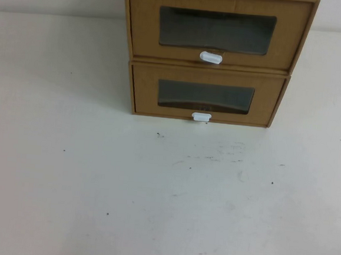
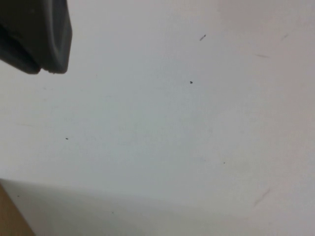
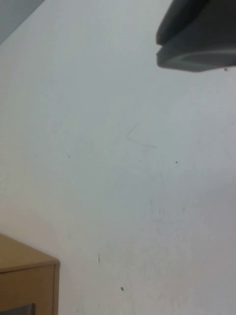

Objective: Open the shoe box
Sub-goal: 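Pull the top drawer of the cardboard box fully open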

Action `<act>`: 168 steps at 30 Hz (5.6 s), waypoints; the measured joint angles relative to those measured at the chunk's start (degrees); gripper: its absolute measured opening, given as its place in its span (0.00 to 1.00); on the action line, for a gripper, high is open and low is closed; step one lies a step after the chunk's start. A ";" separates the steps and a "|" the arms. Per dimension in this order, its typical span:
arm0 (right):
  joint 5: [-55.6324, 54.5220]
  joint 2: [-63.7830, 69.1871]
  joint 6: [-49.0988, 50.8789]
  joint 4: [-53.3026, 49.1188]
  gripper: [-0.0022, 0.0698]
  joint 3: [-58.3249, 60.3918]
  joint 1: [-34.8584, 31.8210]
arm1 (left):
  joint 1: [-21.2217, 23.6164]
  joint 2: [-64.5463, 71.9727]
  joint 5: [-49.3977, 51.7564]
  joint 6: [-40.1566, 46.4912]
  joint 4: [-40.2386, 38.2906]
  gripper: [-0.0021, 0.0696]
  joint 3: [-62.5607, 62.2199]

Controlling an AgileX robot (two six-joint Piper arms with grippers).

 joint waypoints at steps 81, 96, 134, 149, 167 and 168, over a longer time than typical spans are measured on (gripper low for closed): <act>-3.97 0.00 -15.36 58.03 0.00 0.00 0.00 | -8.58 128.98 40.79 47.85 -60.94 0.02 -151.43; -3.45 0.45 -19.72 60.12 0.00 0.00 0.00 | -9.53 133.22 40.45 46.83 -56.18 0.02 -152.31; -40.22 61.30 -108.54 38.92 0.00 -54.81 27.36 | -8.44 135.57 44.84 48.95 -63.31 0.02 -152.55; -83.63 85.74 -128.92 80.08 0.00 -67.33 66.28 | -8.44 135.57 45.65 50.71 -63.31 0.02 -152.55; -71.40 88.95 -118.42 71.74 0.01 -56.52 64.39 | -8.35 135.47 47.53 51.53 -63.31 0.02 -152.55; -70.74 89.18 -117.15 71.37 0.01 -57.13 63.40 | -8.35 135.37 47.65 51.53 -63.31 0.02 -152.55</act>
